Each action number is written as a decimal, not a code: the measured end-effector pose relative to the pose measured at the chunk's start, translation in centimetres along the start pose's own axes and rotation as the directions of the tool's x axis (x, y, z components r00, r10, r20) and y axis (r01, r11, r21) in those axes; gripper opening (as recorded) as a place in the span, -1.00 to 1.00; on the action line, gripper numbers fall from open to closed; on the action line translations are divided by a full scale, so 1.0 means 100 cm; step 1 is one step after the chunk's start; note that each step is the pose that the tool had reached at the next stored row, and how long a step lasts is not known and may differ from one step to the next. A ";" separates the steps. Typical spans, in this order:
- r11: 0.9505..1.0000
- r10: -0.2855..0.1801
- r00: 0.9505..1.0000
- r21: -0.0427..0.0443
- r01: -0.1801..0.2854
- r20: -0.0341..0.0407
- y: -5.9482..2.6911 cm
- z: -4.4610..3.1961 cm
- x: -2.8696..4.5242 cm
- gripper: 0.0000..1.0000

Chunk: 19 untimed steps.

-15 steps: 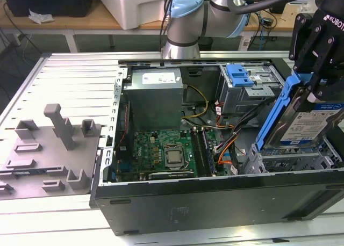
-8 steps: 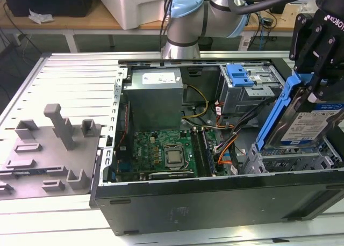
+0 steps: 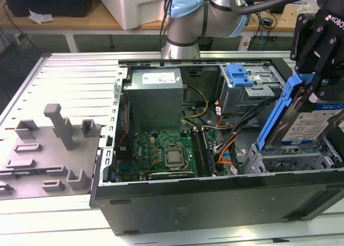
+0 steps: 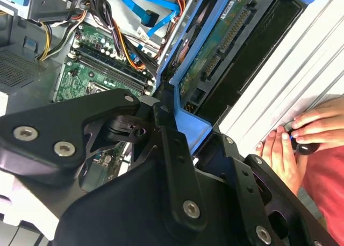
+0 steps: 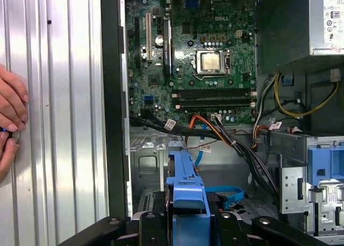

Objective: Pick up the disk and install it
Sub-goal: 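Insert the disk into the insertion slot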

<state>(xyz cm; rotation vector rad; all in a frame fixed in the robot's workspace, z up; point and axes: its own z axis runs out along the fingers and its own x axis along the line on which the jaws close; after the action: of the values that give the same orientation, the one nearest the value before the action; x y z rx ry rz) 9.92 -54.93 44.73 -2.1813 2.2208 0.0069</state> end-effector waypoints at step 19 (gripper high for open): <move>1.000 0.000 1.000 0.000 0.000 0.000 0.0004 0.0012 0.0016 -0.26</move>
<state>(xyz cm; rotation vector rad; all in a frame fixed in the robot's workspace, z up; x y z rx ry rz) 9.87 -55.09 44.61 -2.1814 2.2208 0.0069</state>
